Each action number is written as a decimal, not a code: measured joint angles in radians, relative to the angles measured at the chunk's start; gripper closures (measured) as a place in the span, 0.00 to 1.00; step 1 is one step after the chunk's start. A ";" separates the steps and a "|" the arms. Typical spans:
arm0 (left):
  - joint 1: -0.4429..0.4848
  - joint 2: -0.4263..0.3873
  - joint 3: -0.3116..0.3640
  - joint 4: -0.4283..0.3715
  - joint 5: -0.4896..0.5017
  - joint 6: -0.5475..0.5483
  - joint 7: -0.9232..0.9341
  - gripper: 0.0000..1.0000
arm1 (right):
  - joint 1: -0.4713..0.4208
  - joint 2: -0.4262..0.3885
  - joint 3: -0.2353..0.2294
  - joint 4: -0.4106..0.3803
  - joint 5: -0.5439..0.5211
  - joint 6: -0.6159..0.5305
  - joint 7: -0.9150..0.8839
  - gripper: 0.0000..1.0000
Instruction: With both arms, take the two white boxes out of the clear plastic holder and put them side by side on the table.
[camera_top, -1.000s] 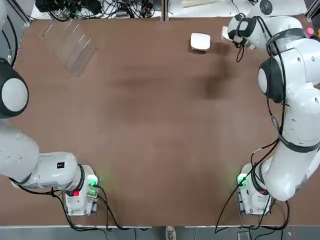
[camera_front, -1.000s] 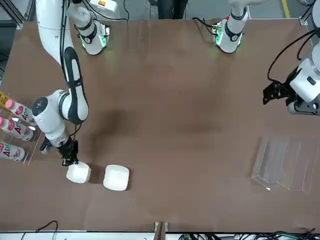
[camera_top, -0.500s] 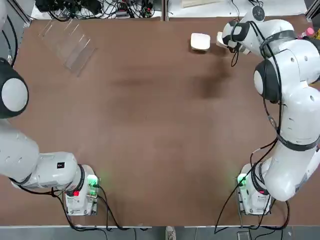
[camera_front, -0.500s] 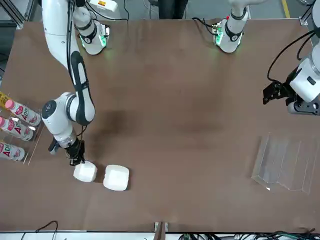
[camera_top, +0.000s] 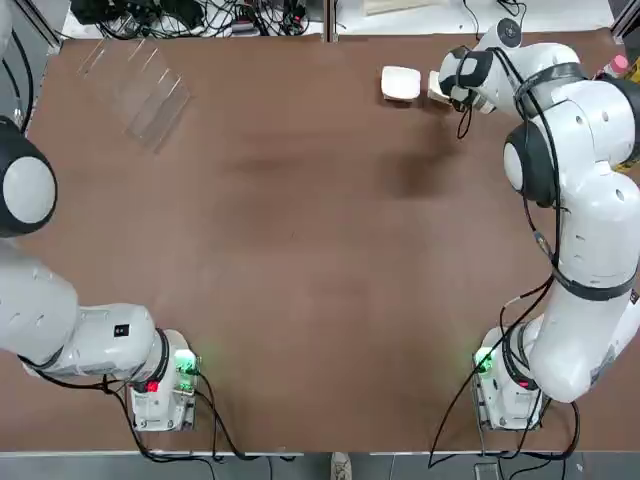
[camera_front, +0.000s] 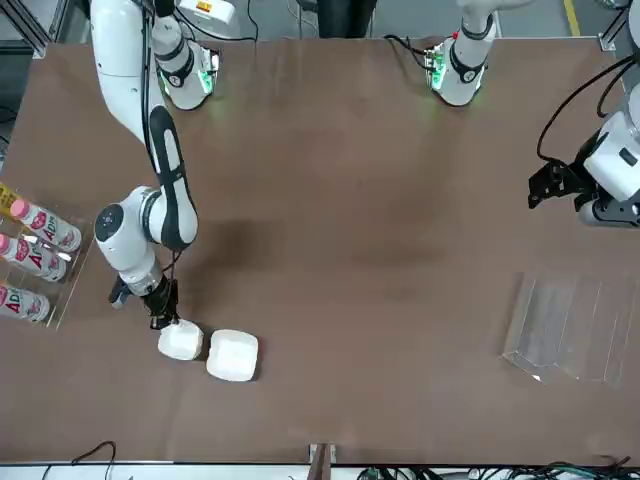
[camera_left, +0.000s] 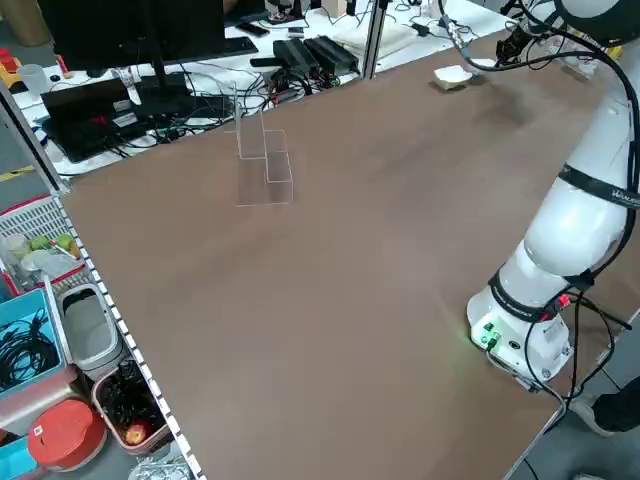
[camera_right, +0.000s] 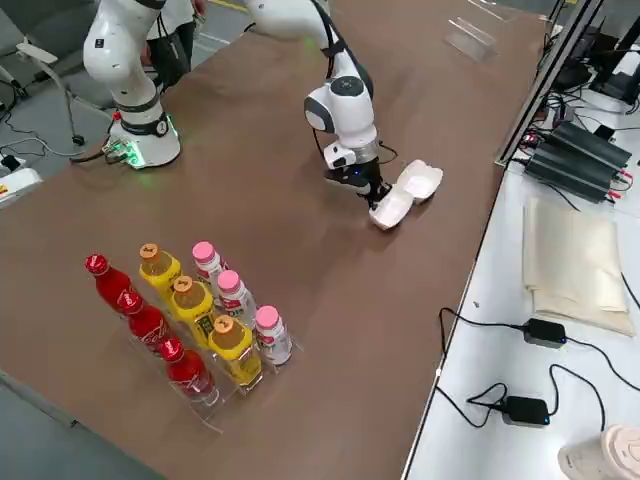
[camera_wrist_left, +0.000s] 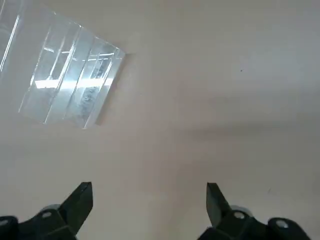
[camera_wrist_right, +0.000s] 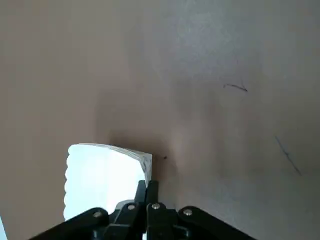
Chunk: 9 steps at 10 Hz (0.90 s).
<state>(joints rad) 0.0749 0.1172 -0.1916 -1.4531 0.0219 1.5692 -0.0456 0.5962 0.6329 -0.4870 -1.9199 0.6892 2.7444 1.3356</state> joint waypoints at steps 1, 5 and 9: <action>0.007 0.000 0.000 0.001 0.000 0.000 -0.001 0.00 | 0.000 0.000 0.002 0.000 0.000 0.000 0.000 0.99; 0.034 0.000 -0.001 0.002 0.000 0.000 0.000 0.00 | 0.000 0.000 0.003 0.000 0.000 0.001 0.001 0.94; 0.034 0.000 0.000 0.002 0.000 0.000 0.000 0.00 | 0.000 0.000 0.003 0.000 0.001 0.001 0.001 0.81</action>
<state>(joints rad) 0.1094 0.1173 -0.1917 -1.4514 0.0219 1.5692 -0.0460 0.5964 0.6329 -0.4836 -1.9198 0.6898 2.7453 1.3367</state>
